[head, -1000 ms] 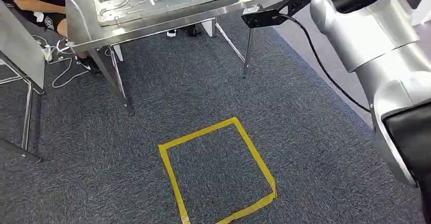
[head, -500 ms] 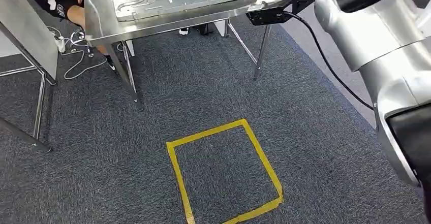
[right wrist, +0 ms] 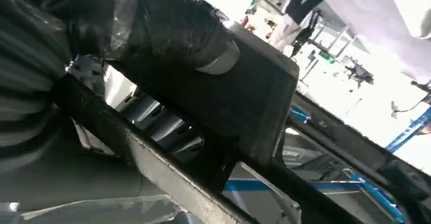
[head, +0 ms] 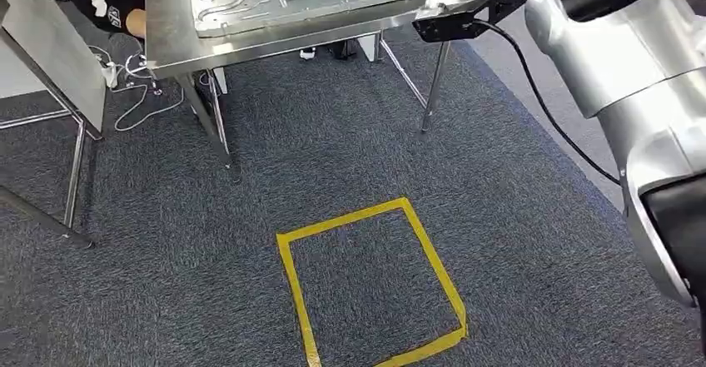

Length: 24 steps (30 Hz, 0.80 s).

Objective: Take the parts from the cabinet and place them on the table.

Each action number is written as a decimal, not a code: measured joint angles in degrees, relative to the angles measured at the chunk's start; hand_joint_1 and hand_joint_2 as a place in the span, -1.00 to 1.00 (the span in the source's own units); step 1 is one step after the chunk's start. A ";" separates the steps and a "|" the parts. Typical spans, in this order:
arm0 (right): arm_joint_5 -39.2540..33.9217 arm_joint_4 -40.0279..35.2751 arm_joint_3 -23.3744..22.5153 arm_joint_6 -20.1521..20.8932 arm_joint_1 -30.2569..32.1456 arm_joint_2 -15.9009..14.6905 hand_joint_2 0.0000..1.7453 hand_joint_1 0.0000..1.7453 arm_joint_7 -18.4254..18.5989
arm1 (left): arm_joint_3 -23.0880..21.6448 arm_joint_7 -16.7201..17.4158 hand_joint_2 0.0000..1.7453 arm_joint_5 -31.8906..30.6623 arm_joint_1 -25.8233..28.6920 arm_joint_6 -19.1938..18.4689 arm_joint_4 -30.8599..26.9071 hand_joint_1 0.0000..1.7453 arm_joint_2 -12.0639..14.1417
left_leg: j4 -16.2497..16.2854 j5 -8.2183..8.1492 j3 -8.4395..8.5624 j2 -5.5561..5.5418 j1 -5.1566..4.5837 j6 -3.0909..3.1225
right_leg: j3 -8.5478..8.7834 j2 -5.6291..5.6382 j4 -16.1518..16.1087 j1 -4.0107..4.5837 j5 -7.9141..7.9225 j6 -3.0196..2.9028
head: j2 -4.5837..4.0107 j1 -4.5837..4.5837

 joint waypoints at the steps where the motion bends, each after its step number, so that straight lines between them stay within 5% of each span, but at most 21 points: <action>1: 0.04 -0.17 0.00 0.02 -0.09 -0.02 1.00 1.00 -0.04 | 0.00 -0.13 1.00 0.00 0.01 -0.02 -0.02 -1.00 0.00 | 2.20 -1.66 -0.90 0.23 -0.03 -0.10 | 0.15 -0.01 -0.12 -0.02 0.05 -0.36 | 0.00 0.00; 3: 0.15 -0.22 0.00 0.07 -0.11 -0.04 1.00 1.00 -0.02 | 0.00 -0.31 1.00 0.00 0.08 -0.13 -0.02 -1.00 0.00 | 11.10 -5.95 -4.85 0.32 0.07 -0.45 | 0.14 -0.22 -0.10 0.05 -0.05 -0.72 | 0.00 0.00; 5: 0.17 -0.22 0.00 0.09 0.12 -0.04 1.00 1.00 -0.09 | 0.00 -0.46 1.00 0.00 0.07 -0.24 0.00 -1.00 -0.07 | 17.27 -7.64 -7.90 0.34 0.13 -0.79 | 0.12 -0.21 0.02 0.08 -0.09 -0.76 | 0.00 0.00; 7: 0.17 -0.28 0.00 0.09 0.24 -0.04 1.00 1.00 -0.11 | 0.00 -0.66 1.00 0.00 0.07 -0.24 -0.02 -1.00 -0.04 | 13.06 -4.33 -6.04 0.41 0.32 -0.84 | 0.16 -0.13 0.21 0.04 -0.22 -0.63 | 0.00 0.00; 9: 0.18 -0.50 0.00 0.11 0.16 -0.07 1.00 1.00 -0.05 | 0.00 -0.92 1.00 -0.02 0.07 -0.24 -0.02 -1.00 -0.02 | 2.67 0.67 -0.88 0.66 0.43 -0.59 | 0.28 -0.12 0.60 0.01 -0.57 -0.23 | 0.00 0.00; 10: 0.20 -0.61 -0.02 0.13 0.12 -0.09 1.00 1.00 -0.04 | 0.00 -0.98 1.00 -0.02 0.16 -0.24 0.00 -1.00 -0.02 | 0.23 0.19 0.48 0.76 0.24 -0.37 | 0.03 -0.09 0.88 0.29 -0.83 0.13 | 0.00 0.00; 15: 0.22 -0.68 0.00 0.44 0.24 -0.37 1.00 1.00 -0.07 | -0.04 -1.40 1.00 -0.09 0.07 -0.26 -0.02 -1.00 -0.04 | -1.15 0.56 0.86 0.71 0.34 1.14 | -0.45 0.00 1.25 0.12 -1.15 1.47 | 0.00 0.00; 16: 0.20 -0.74 0.00 0.44 0.14 -0.39 1.00 1.00 -0.09 | -0.07 -1.46 1.00 -0.11 0.05 -0.26 -0.02 -1.00 -0.04 | -1.34 0.64 1.06 0.69 0.27 1.28 | -1.07 0.03 2.87 0.01 -2.31 1.68 | 0.00 0.02; 18: 0.20 -0.74 0.00 0.44 -0.05 -0.61 1.00 1.00 -0.13 | -0.09 -1.51 1.00 -0.18 0.01 -0.26 -0.02 -1.00 -0.02 | -1.30 0.58 1.05 0.70 0.20 1.86 | -4.93 0.18 11.13 0.01 -6.39 2.03 | 0.00 0.00; 20: 0.22 -0.65 0.00 0.50 0.33 -0.90 1.00 1.00 -0.17 | -0.09 -1.55 1.00 -0.28 0.04 -0.28 -0.02 -1.00 -0.02 | -1.14 0.47 1.05 0.60 0.16 1.99 | -8.55 0.19 17.96 -0.01 -8.22 2.21 | 0.00 0.00; 22: 0.22 -0.65 0.00 0.57 0.52 -0.96 1.00 1.00 -0.20 | -0.09 -1.55 1.00 -0.28 0.04 -0.37 -0.02 -1.00 -0.04 | -0.91 0.22 1.12 0.44 0.17 1.95 | -7.74 0.19 15.17 -0.02 -5.23 2.10 | 0.00 0.02; 24: 0.22 -0.70 0.00 0.57 0.20 -0.96 1.00 1.00 -0.24 | -0.09 -1.55 1.00 -0.28 0.03 -0.42 -0.02 -1.00 -0.15 | -0.62 -0.12 1.31 0.36 0.17 1.65 | -2.74 0.19 4.74 -0.01 0.04 1.70 | 0.00 0.00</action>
